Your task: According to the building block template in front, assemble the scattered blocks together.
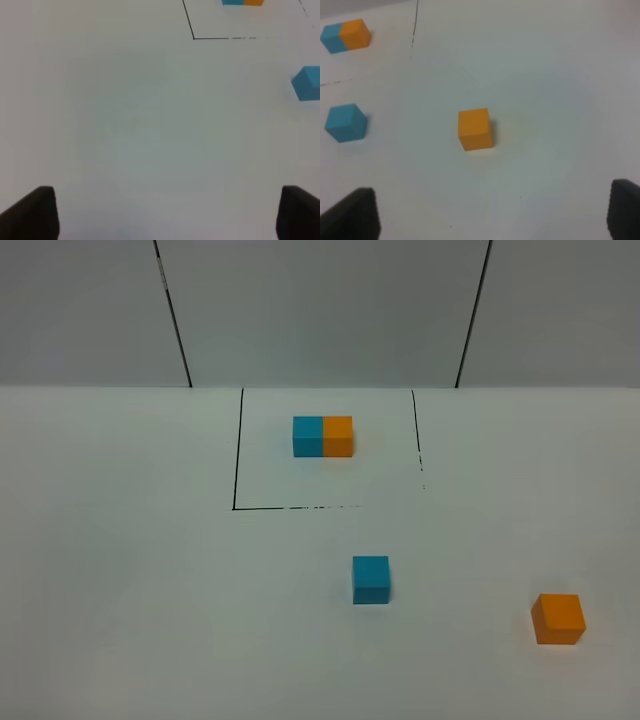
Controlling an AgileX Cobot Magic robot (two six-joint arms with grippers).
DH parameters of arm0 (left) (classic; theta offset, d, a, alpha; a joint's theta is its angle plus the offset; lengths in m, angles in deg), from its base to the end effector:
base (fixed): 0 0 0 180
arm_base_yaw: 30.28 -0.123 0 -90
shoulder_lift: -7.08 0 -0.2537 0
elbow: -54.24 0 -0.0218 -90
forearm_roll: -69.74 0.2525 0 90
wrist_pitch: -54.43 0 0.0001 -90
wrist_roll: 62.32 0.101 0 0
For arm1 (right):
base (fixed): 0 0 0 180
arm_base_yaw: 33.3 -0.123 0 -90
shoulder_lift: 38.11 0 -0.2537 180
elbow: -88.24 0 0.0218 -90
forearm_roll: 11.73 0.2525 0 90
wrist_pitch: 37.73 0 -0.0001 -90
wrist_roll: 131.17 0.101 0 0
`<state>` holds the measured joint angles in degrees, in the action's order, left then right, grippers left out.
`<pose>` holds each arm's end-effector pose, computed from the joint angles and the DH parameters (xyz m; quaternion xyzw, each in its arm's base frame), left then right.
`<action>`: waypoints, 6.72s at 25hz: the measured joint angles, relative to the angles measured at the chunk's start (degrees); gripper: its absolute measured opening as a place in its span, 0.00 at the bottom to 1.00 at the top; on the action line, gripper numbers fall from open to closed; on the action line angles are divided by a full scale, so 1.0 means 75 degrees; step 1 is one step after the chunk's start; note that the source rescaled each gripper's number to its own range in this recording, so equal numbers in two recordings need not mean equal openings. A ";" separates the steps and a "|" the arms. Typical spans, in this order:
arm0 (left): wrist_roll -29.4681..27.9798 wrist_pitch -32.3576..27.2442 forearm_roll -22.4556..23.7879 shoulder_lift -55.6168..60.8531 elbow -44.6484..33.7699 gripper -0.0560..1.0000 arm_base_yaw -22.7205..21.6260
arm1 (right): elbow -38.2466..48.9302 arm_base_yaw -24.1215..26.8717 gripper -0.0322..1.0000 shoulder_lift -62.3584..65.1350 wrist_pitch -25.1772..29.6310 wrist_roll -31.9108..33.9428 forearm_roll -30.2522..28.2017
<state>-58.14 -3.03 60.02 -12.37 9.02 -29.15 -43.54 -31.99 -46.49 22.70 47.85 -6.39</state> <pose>0.0643 -0.0157 0.2825 0.0351 0.8713 -0.0717 0.4842 0.0377 0.0073 0.2715 0.0009 0.8519 0.0361 0.5225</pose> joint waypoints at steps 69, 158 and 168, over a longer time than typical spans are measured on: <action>0.0071 -0.0516 0.0006 0.1487 -0.0285 0.63 0.0000 | -0.1932 -0.0325 1.00 -0.9197 -0.1156 -0.1410 0.1396; 0.0071 -0.0516 0.0006 0.1487 -0.0285 0.62 0.0000 | -0.7211 -0.4155 0.05 -1.6405 -0.1166 -0.8014 -0.1501; 0.0071 -0.0516 0.0006 0.1487 -0.0285 0.62 0.0000 | -0.7347 -0.4155 0.04 -1.6523 -0.1273 -0.8044 -0.1492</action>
<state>-57.61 -6.90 60.07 -1.22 6.88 -29.15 -98.64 -63.15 -170.42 13.15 -12.49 -17.58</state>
